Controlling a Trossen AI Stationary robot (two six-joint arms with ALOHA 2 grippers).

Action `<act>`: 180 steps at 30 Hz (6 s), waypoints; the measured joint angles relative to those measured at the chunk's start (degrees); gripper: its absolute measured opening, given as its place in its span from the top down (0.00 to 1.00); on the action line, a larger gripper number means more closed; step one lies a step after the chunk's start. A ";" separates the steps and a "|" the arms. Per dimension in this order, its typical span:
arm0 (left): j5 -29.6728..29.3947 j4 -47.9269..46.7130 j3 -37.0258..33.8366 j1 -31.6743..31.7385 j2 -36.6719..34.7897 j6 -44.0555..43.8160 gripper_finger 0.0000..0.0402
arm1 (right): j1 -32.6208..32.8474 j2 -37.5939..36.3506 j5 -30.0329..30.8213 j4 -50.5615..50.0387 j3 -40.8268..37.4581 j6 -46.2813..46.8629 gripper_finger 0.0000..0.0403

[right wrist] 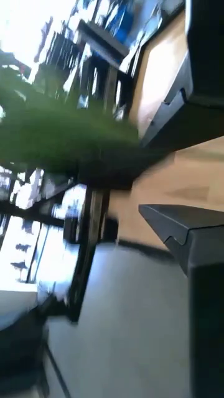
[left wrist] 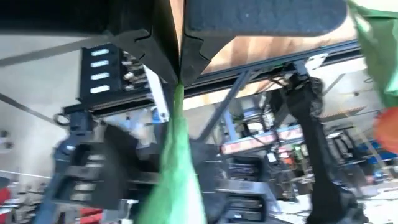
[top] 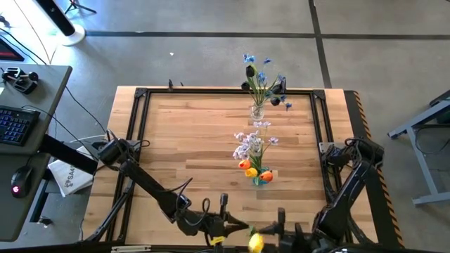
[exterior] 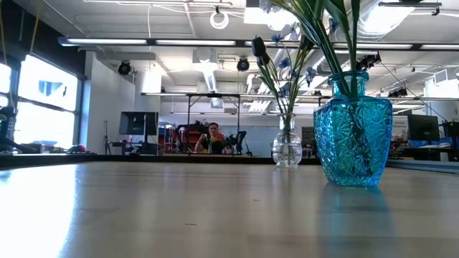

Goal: Sort flowers into vase by color
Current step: Put the yellow tulip into the blue flower vase, then return to Home Position

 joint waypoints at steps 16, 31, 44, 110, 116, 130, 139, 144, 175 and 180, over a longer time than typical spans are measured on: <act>-1.39 -1.09 0.00 -0.05 0.00 -1.14 1.00 | -0.05 -1.90 -1.25 -2.67 -0.02 5.78 0.66; -2.20 -1.44 -0.02 -0.07 0.00 -1.53 1.00 | -4.07 -3.69 -4.76 -7.76 -0.04 12.56 0.66; -2.84 -3.72 -0.02 0.29 -0.09 -4.01 0.97 | -5.08 -3.86 -7.53 -7.68 -0.07 10.14 0.98; -10.65 -23.50 -0.04 1.33 -0.04 -21.35 0.72 | -13.64 -33.79 1.63 -25.43 -25.73 38.70 0.98; -10.65 -23.47 -0.04 1.33 -0.04 -21.73 0.72 | -15.53 -33.87 -3.74 -24.82 -25.81 34.30 0.79; -10.63 -23.51 -0.04 1.31 -0.04 -22.18 0.72 | -16.66 -45.21 -29.71 -33.93 -25.80 34.29 0.35; -11.46 -25.39 -0.04 0.03 -0.04 -22.07 0.72 | -6.92 -57.33 -16.99 -36.33 -33.31 29.93 0.54; -10.36 -26.33 -0.04 -0.75 -0.23 -21.57 0.73 | -7.48 -67.45 -14.25 -28.94 -45.99 32.59 0.70; 13.28 -3.98 -57.45 22.06 -60.16 -18.49 0.94 | -65.35 -88.89 -75.03 19.52 -78.60 9.26 1.00; 19.61 -4.75 -64.90 27.00 -76.16 -16.55 0.96 | -65.82 -88.78 -75.66 20.31 -80.41 11.38 1.00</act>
